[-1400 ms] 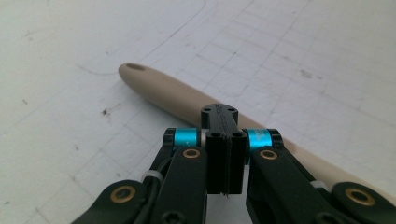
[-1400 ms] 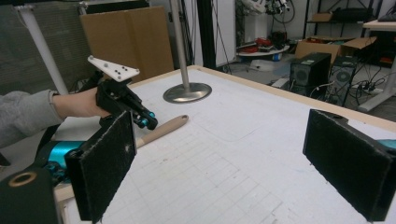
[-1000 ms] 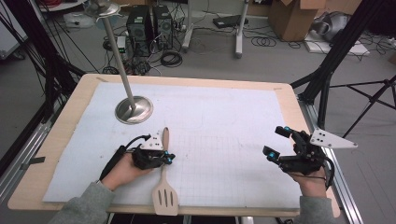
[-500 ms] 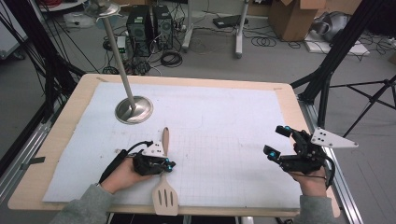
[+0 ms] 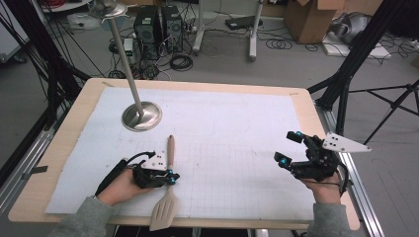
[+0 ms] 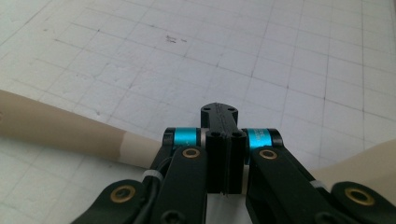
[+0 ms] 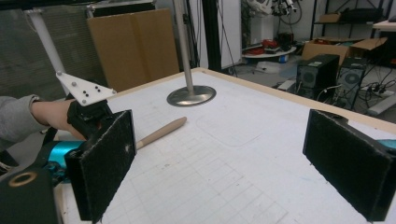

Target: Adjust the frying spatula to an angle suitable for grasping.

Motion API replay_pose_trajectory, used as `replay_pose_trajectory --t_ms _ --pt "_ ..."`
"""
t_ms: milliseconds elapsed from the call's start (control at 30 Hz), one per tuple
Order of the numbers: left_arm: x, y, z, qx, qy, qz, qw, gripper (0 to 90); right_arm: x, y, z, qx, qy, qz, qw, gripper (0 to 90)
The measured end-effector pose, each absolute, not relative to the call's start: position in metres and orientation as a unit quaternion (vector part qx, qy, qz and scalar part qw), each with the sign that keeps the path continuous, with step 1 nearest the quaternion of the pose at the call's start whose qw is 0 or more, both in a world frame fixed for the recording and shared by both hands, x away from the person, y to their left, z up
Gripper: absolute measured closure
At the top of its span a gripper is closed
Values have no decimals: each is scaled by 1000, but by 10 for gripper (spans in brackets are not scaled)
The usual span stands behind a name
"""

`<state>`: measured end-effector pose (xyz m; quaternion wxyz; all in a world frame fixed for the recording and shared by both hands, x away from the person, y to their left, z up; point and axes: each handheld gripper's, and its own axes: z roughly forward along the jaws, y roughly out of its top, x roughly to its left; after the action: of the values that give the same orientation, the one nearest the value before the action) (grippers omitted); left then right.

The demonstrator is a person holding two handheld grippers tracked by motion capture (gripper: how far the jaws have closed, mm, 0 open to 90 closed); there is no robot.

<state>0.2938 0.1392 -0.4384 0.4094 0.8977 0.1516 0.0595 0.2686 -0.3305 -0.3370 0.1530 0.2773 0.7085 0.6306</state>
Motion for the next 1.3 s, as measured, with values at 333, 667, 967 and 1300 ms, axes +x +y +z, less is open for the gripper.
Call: replay_pose_trajectory --t_ms 333,667,967,1300 --pt "290 154 -440 892 162 53 419 897 279 -320 -338 270 713 631 140 85" --pt "287 169 -437 881 169 77 436 896 291 -309 -337 260 718 633 127 85" --pt "309 199 -437 862 237 120 431 895 290 -309 -336 258 717 635 130 86" --pt "324 200 -444 865 261 124 411 895 286 -314 -338 263 717 632 135 86"
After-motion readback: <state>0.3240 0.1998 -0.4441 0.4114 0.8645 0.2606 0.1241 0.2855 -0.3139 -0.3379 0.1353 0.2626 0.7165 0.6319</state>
